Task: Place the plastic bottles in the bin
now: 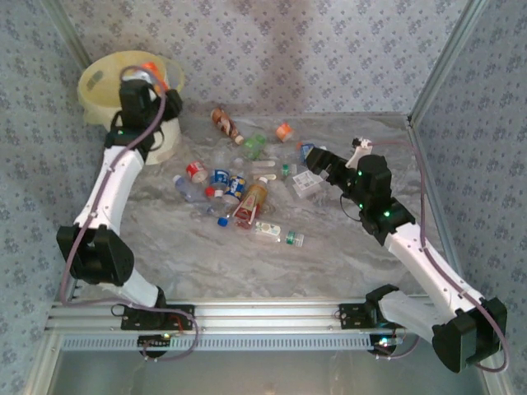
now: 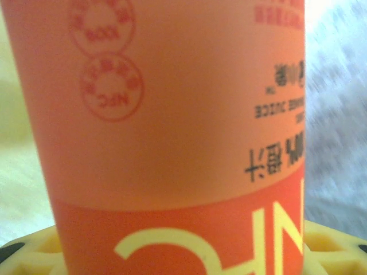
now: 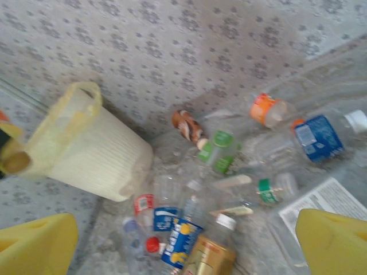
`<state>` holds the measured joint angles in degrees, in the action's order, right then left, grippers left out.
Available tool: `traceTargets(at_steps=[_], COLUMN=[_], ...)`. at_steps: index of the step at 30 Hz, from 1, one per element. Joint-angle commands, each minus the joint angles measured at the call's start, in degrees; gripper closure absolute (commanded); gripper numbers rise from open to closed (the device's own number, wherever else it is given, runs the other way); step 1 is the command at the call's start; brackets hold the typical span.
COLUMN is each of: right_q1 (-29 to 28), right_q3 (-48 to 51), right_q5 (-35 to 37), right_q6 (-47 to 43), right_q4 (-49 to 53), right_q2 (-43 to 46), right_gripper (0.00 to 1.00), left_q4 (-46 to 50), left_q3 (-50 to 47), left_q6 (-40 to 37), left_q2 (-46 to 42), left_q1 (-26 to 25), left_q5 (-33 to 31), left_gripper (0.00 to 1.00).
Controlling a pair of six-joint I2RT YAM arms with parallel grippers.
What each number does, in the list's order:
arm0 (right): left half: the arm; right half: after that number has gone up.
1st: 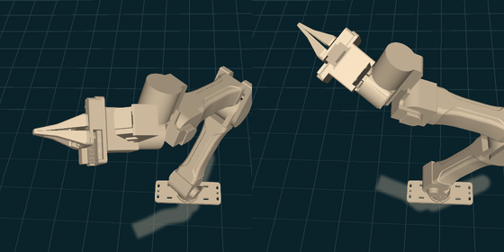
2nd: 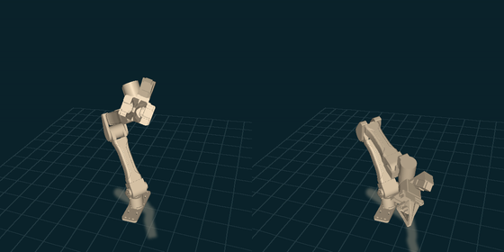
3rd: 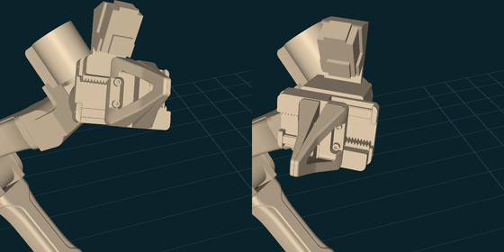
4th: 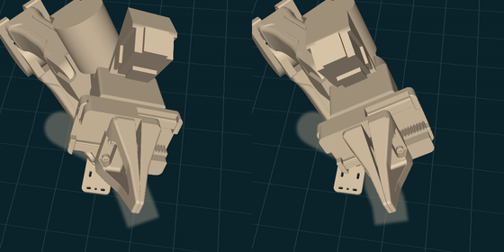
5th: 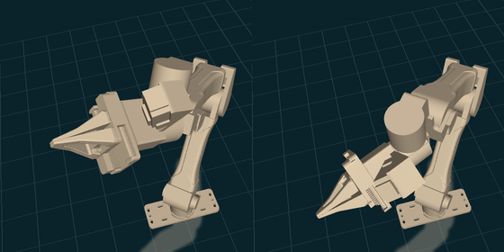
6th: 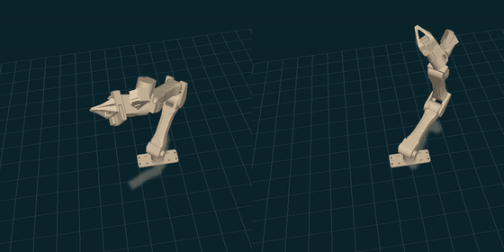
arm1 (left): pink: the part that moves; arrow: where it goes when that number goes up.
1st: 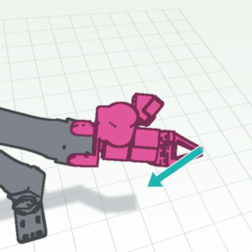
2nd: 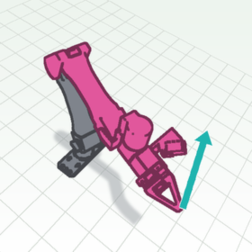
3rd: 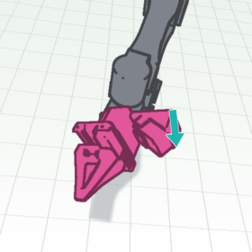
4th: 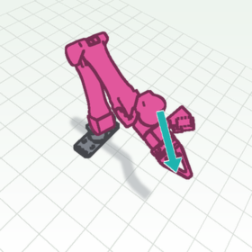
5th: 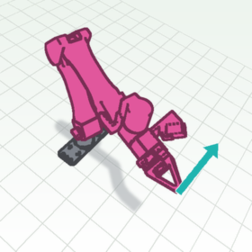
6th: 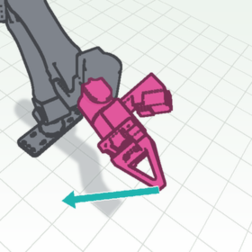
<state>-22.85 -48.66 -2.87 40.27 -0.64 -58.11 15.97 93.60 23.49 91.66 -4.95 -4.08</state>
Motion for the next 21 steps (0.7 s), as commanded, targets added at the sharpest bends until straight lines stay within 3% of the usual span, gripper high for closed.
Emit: traceTargets(at_steps=[1,11,18,21], right_q1=[0.34,0.34,0.43,0.39], right_q3=[0.93,1.93,2.78,2.52], right_q5=[3.13,3.76,4.55,4.63], right_q6=[-2.78,-2.74,-2.70,-2.72], right_q4=[3.24,2.64,2.84,2.56], right_q2=[1.06,0.25,-0.28,-0.77], right_gripper=[0.00,0.00,0.00,0.00], left_q4=[2.57,11.44,37.03,41.68], left_q3=[7.60,33.44,65.13,70.77], left_q6=[1.65,-1.84,-1.25,0.10], left_q2=[4.56,22.92,41.30,45.26], left_q1=[3.27,9.93,10.48,10.49], left_q5=[-5.71,-8.72,-5.73,-1.20], left_gripper=[0.49,0.47,0.44,0.39])
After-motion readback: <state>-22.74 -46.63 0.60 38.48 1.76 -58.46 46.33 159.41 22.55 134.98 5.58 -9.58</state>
